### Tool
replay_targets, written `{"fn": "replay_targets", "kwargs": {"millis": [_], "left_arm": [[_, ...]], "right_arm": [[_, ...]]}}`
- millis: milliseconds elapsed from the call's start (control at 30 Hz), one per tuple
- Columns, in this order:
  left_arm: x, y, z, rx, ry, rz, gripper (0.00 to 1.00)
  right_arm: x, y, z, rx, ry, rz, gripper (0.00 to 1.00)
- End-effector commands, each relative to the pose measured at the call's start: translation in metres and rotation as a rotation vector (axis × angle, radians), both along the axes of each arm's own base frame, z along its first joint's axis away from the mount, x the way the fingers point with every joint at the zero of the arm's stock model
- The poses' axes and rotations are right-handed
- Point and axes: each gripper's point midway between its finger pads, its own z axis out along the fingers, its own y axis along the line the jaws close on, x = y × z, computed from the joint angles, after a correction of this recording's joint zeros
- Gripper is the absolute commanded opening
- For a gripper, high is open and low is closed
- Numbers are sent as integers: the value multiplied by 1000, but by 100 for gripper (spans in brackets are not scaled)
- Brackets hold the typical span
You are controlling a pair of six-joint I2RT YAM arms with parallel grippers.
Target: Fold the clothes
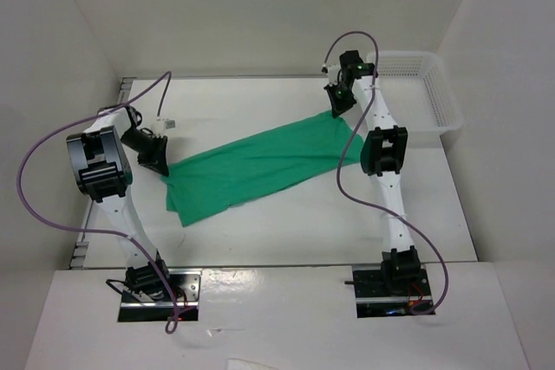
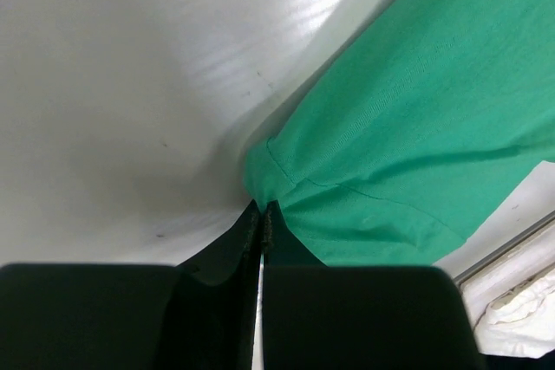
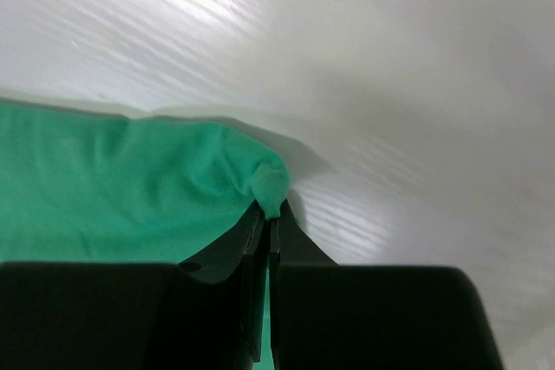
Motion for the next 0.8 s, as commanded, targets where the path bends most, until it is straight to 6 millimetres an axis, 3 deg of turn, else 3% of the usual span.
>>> {"fn": "replay_targets", "kwargs": {"millis": [0, 67, 333, 367, 400, 467, 533, 567, 633, 667, 700, 767], "left_arm": [[-22, 1, 0, 16, 37, -24, 0], [-36, 5, 1, 57, 63, -30, 0], [-50, 12, 0, 118, 88, -37, 0], [-56, 10, -2, 111, 108, -39, 0], [-59, 11, -1, 119, 111, -40, 0], [-67, 9, -1, 108, 133, -61, 6], [-68, 13, 7, 137, 125, -63, 16], [-68, 15, 9, 149, 119, -63, 27], [-61, 18, 22, 168, 67, -67, 38], [-57, 19, 28, 177, 44, -65, 55], [-49, 22, 41, 193, 2, -60, 62], [-38, 24, 55, 204, -53, -55, 72]], "right_arm": [[30, 25, 33, 13, -156, -7, 0], [41, 28, 27, -1, -192, -25, 0], [75, 50, 27, -47, -362, -31, 0], [75, 65, 26, -48, -376, -14, 0], [82, 64, 22, -52, -400, -22, 0], [89, 82, 24, -40, -447, -15, 0], [94, 80, 29, -36, -471, -57, 38], [93, 87, 37, -29, -483, -48, 44], [92, 88, 64, -8, -509, -68, 56], [89, 87, 73, -7, -509, -68, 64], [86, 88, 100, 11, -539, -64, 76], [84, 82, 131, 27, -576, -71, 82]]}}
